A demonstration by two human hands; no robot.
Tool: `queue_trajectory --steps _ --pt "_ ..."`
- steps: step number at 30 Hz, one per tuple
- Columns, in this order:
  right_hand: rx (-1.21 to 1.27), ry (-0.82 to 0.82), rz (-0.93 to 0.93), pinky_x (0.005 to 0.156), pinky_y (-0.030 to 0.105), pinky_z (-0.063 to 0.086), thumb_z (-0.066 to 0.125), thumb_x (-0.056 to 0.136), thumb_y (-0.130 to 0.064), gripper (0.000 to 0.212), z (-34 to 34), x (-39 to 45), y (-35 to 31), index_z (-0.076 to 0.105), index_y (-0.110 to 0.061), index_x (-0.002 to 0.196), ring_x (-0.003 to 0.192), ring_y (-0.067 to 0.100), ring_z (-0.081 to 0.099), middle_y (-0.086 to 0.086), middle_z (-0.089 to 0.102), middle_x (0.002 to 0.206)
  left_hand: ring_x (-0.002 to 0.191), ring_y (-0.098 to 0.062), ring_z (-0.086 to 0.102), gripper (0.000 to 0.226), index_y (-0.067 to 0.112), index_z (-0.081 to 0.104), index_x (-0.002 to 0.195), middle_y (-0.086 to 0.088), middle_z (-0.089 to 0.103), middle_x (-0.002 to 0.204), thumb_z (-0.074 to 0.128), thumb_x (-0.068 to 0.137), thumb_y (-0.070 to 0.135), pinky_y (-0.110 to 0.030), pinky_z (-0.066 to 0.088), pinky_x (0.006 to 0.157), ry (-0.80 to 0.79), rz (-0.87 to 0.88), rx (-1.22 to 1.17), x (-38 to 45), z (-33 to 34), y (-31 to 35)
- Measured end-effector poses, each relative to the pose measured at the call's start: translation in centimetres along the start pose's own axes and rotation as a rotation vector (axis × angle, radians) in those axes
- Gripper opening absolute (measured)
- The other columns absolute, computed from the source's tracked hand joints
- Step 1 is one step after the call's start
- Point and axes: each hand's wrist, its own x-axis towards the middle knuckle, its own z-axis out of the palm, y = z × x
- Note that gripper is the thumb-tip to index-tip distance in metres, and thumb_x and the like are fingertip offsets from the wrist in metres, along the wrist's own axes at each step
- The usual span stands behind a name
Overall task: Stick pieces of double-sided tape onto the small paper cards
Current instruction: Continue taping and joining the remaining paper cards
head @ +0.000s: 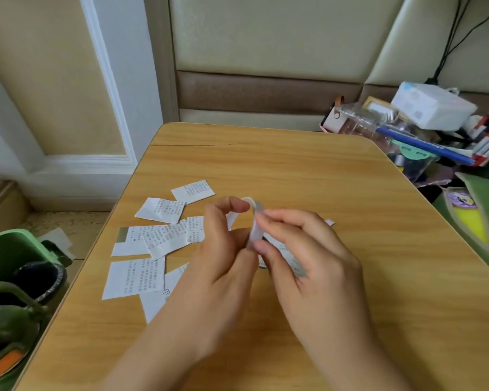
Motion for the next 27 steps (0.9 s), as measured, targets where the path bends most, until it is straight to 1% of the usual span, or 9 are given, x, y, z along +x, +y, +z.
queue_trajectory --steps 3,5,10,14,16,20,23,25,27 --pt "0.024 0.036 0.004 0.086 0.013 0.045 0.068 0.082 -0.007 0.010 -0.2 -0.1 0.3 0.072 -0.008 0.090 0.094 0.007 0.063 0.000 0.068 0.100 0.060 -0.017 0.039 0.035 0.058 0.042 0.087 -0.011 0.045 0.063 0.045 0.072 0.026 -0.039 0.033 0.063 0.003 -0.026 -0.038 0.0 0.5 -1.2" --pt "0.058 0.040 0.036 0.084 0.009 0.042 0.070 0.079 -0.005 0.006 -0.4 -0.1 0.3 0.070 -0.010 0.083 0.093 0.003 0.062 -0.003 0.068 0.097 0.057 -0.025 0.036 0.033 0.050 0.042 0.090 -0.019 0.050 0.061 0.044 0.072 0.022 -0.043 0.032 0.060 0.025 -0.065 -0.048 0.2 0.7 -1.4" --pt "0.131 0.030 0.156 0.079 0.007 0.042 0.069 0.080 -0.014 0.003 -1.1 -0.1 0.7 0.067 -0.016 0.079 0.091 -0.005 0.061 -0.015 0.068 0.092 0.051 -0.016 0.041 0.022 0.040 0.042 0.099 0.004 0.060 0.059 0.047 0.091 0.020 -0.022 0.036 0.053 0.017 -0.084 0.111 0.2 1.1 -0.7" --pt "0.206 0.011 0.298 0.075 0.027 0.054 0.067 0.081 -0.019 0.004 -1.4 -0.3 0.7 0.067 -0.023 0.079 0.087 0.002 0.065 -0.023 0.068 0.090 0.049 -0.004 0.042 0.011 0.029 0.046 0.102 0.023 0.060 0.056 0.049 0.093 0.024 -0.012 0.035 0.048 0.009 -0.137 0.179 -0.1 1.1 0.0" --pt "0.197 -0.002 0.319 0.073 0.029 0.055 0.067 0.081 -0.020 0.006 -1.4 -0.3 0.5 0.067 -0.026 0.079 0.086 0.003 0.065 -0.025 0.067 0.089 0.048 0.001 0.047 0.007 0.026 0.055 0.097 0.022 0.062 0.056 0.050 0.093 0.025 -0.010 0.034 0.048 -0.005 -0.183 0.167 0.1 0.9 0.2" --pt "0.233 -0.008 0.341 0.071 0.006 0.044 0.068 0.080 -0.018 0.007 -1.5 0.0 0.4 0.070 -0.024 0.080 0.086 -0.005 0.063 -0.019 0.069 0.086 0.055 -0.002 0.051 0.019 0.019 0.065 0.079 0.011 0.068 0.064 0.052 0.091 0.025 -0.016 0.037 0.055 -0.052 -0.213 0.125 0.4 0.5 0.2" --pt "0.329 0.001 0.396 0.077 0.018 0.048 0.066 0.081 -0.019 0.009 -1.4 0.1 0.5 0.071 -0.026 0.082 0.090 0.003 0.065 -0.018 0.070 0.087 0.055 -0.012 0.046 0.022 0.017 0.063 0.077 0.008 0.067 0.062 0.051 0.088 0.032 -0.022 0.036 0.052 -0.033 -0.175 0.114 0.3 0.4 0.2" --pt "0.340 0.015 0.401 0.079 0.027 0.050 0.063 0.082 -0.020 0.011 -1.3 0.0 0.5 0.071 -0.029 0.083 0.093 0.008 0.066 -0.019 0.070 0.090 0.050 -0.008 0.043 0.021 0.017 0.062 0.076 0.006 0.066 0.061 0.051 0.088 0.031 -0.021 0.035 0.049 -0.014 -0.145 0.133 0.2 0.4 0.3" --pt "0.324 0.037 0.388 0.079 0.026 0.050 0.062 0.083 -0.021 0.012 -1.1 -0.1 0.4 0.070 -0.030 0.086 0.095 0.006 0.065 -0.021 0.069 0.093 0.043 -0.003 0.039 0.020 0.018 0.061 0.075 0.004 0.065 0.060 0.051 0.089 0.028 -0.016 0.032 0.045 0.005 -0.130 0.145 0.1 0.4 0.3"
